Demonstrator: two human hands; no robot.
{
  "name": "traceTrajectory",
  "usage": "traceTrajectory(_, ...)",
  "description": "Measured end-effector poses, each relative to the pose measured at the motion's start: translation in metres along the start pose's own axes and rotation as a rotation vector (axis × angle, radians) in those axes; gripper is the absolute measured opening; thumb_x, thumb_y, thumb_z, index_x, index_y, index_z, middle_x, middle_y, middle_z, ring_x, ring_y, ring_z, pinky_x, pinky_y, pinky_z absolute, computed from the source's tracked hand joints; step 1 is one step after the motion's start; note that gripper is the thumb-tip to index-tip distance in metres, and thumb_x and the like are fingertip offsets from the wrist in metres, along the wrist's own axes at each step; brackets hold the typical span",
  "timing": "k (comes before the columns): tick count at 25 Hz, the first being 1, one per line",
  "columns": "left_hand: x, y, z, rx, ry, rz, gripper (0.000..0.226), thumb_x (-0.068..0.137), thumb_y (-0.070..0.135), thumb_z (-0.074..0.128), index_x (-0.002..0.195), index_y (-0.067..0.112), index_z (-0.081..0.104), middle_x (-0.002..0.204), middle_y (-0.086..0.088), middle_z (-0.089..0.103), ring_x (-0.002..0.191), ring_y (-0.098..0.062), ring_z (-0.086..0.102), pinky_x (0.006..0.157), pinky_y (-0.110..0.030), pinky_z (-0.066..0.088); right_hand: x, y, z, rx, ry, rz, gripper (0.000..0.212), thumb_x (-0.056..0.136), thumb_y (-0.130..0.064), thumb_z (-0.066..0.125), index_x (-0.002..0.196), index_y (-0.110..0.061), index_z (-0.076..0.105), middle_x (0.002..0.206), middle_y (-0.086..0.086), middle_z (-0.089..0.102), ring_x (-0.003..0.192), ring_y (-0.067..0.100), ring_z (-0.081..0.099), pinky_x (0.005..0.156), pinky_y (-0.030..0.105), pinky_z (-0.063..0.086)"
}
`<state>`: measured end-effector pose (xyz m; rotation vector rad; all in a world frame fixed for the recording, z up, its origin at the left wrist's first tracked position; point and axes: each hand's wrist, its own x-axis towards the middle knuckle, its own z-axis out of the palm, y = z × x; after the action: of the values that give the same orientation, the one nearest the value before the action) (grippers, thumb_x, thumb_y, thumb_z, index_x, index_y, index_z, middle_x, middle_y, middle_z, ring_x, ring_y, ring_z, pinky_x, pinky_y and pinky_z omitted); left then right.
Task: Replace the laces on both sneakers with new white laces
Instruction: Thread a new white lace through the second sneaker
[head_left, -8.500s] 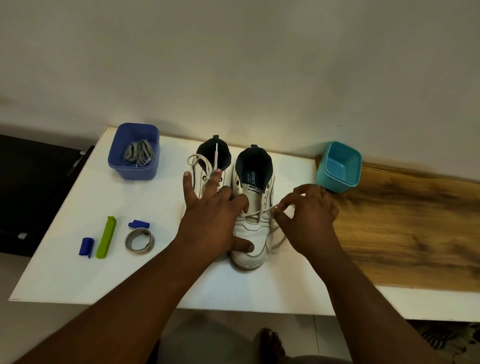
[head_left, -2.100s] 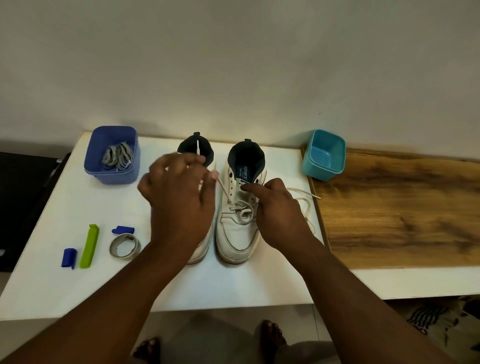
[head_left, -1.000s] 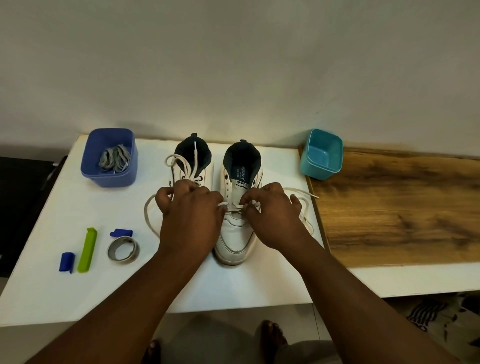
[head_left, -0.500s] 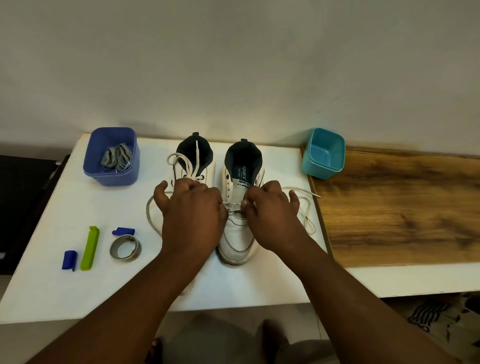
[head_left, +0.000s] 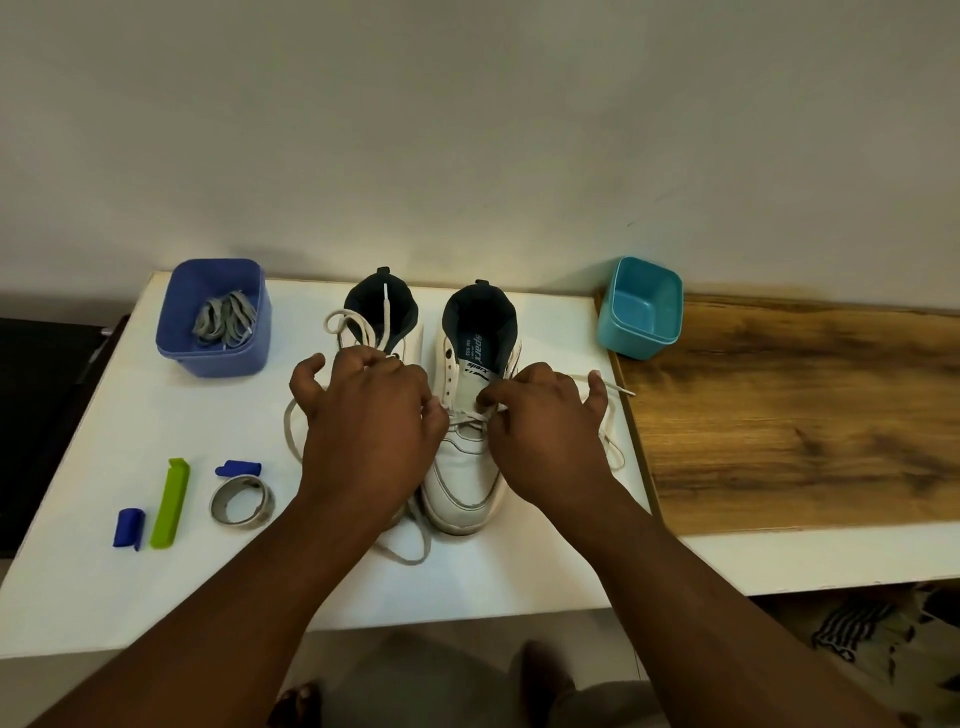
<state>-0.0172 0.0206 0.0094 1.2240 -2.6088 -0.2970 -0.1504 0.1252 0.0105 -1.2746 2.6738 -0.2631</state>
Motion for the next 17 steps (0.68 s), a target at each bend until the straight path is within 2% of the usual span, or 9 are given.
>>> traceTrajectory(3, 0.0, 0.001, 0.004, -0.019, -0.031, 0.05, 0.016, 0.092, 0.038, 0.06, 0.086, 0.029, 0.072, 0.098, 0.01, 0.07, 0.127, -0.02, 0.05, 0.114, -0.057, 0.017, 0.001, 0.004, 0.001, -0.006, -0.009, -0.011, 0.032, 0.099, -0.027, 0.059, 0.127, -0.042, 0.066, 0.133, -0.004, 0.057, 0.133, 0.022, 0.049, 0.123, 0.059, 0.001)
traceTrajectory(5, 0.0, 0.0, 0.009, -0.029, -0.027, 0.087, 0.013, 0.09, 0.039, 0.063, 0.087, 0.031, 0.072, 0.098, 0.011, 0.071, 0.13, -0.021, 0.05, 0.116, -0.059, 0.014, -0.001, 0.007, 0.001, 0.049, -0.004, -0.05, 0.043, 0.095, -0.02, 0.064, 0.132, -0.043, 0.061, 0.132, -0.004, 0.057, 0.127, 0.022, 0.053, 0.121, 0.055, 0.02)
traceTrajectory(7, 0.0, 0.001, 0.012, -0.029, -0.009, 0.122, 0.011, 0.092, 0.037, 0.061, 0.091, 0.032, 0.072, 0.099, 0.011, 0.071, 0.132, -0.022, 0.05, 0.117, -0.06, 0.011, -0.002, 0.011, 0.001, 0.131, 0.043, -0.054, 0.053, 0.093, -0.015, 0.066, 0.138, -0.039, 0.051, 0.128, 0.0, 0.058, 0.116, 0.026, 0.059, 0.105, 0.048, 0.043)
traceTrajectory(9, -0.001, 0.0, 0.014, -0.033, 0.023, 0.125, 0.01, 0.092, 0.032, 0.062, 0.095, 0.033, 0.071, 0.1, 0.01, 0.071, 0.132, -0.023, 0.051, 0.116, -0.062, 0.013, -0.001, 0.016, 0.002, 0.203, 0.083, -0.001, 0.054, 0.09, -0.013, 0.067, 0.134, -0.028, 0.041, 0.124, 0.006, 0.058, 0.101, 0.03, 0.063, 0.086, 0.046, 0.055)
traceTrajectory(12, -0.001, -0.003, 0.011, -0.065, 0.047, 0.107, 0.015, 0.087, 0.024, 0.067, 0.099, 0.033, 0.072, 0.099, 0.008, 0.072, 0.13, -0.023, 0.053, 0.115, -0.064, 0.014, 0.001, 0.025, 0.008, 0.118, 0.003, 0.061, 0.046, 0.092, -0.015, 0.064, 0.132, -0.028, 0.044, 0.121, 0.005, 0.058, 0.093, 0.028, 0.065, 0.072, 0.039, 0.056)
traceTrajectory(14, -0.002, -0.002, 0.01, -0.079, 0.037, 0.102, 0.015, 0.087, 0.024, 0.068, 0.099, 0.033, 0.072, 0.099, 0.008, 0.072, 0.131, -0.023, 0.053, 0.115, -0.063, 0.013, 0.004, 0.031, 0.009, 0.063, -0.022, 0.05, 0.032, 0.097, -0.024, 0.061, 0.129, -0.032, 0.055, 0.117, 0.002, 0.06, 0.093, 0.025, 0.066, 0.066, 0.032, 0.048)
traceTrajectory(15, -0.002, -0.001, 0.01, -0.081, 0.042, 0.104, 0.016, 0.088, 0.024, 0.067, 0.1, 0.033, 0.072, 0.099, 0.008, 0.072, 0.13, -0.023, 0.053, 0.115, -0.062, 0.013, 0.006, 0.034, 0.008, 0.056, -0.025, 0.066, 0.023, 0.099, -0.03, 0.058, 0.122, -0.032, 0.061, 0.113, 0.0, 0.062, 0.09, 0.023, 0.066, 0.064, 0.03, 0.045)
traceTrajectory(17, -0.002, 0.001, 0.011, -0.091, 0.069, 0.133, 0.024, 0.088, 0.023, 0.063, 0.109, 0.033, 0.07, 0.108, 0.006, 0.07, 0.128, -0.024, 0.053, 0.115, -0.062, 0.018, 0.01, 0.041, 0.008, 0.117, -0.067, 0.127, 0.014, 0.102, -0.034, 0.054, 0.107, -0.029, 0.065, 0.101, -0.002, 0.068, 0.085, 0.02, 0.066, 0.066, 0.032, 0.05)
